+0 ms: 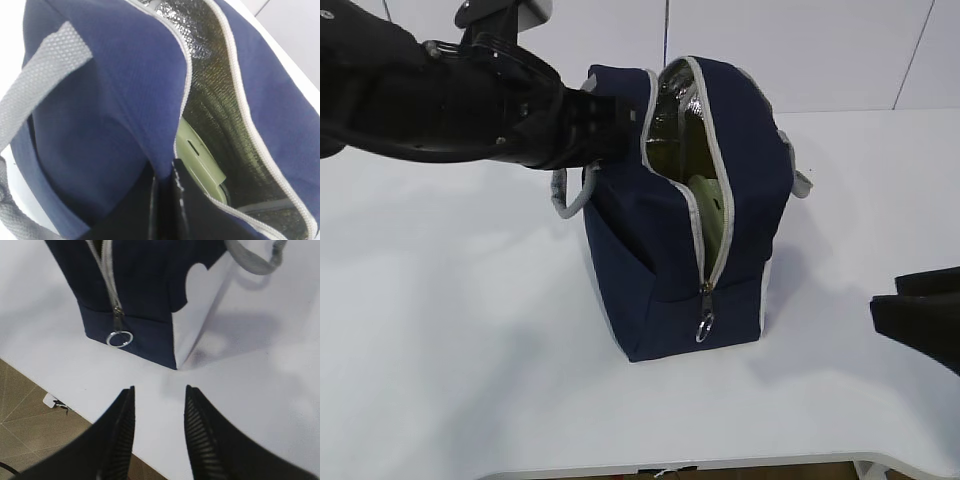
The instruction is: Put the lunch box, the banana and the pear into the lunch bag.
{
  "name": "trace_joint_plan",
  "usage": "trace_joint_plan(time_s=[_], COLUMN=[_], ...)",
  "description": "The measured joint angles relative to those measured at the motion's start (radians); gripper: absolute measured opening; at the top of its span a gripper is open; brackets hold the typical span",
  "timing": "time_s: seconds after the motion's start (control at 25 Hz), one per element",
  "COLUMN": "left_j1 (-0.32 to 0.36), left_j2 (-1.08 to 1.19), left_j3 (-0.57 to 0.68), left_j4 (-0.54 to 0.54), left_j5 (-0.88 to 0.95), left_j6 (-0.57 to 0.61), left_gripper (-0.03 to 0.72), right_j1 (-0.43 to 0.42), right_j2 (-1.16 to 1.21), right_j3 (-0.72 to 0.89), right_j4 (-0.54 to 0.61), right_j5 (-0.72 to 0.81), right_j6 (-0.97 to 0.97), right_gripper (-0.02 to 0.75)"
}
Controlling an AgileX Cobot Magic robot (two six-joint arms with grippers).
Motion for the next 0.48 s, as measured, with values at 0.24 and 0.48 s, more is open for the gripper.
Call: trace_joint_plan(time_s=[0.24, 0.48], left_j1=[0.0, 0.0], left_j2=[0.0, 0.0], left_j3=[0.0, 0.0], left_j4=[0.0, 0.0], left_j5=[0.002, 0.002], left_j6=[0.0, 0.0], left_gripper=[-0.014, -0.014], right_j1=[0.0, 0.0], right_j2=[0.002, 0.119], right_j3=[0.11, 0.134], right_j4=[0.528, 0.714], right_j5=[-0.005, 0.11], right_j6=[-0.59, -0.932], right_gripper=[0.294, 0.294])
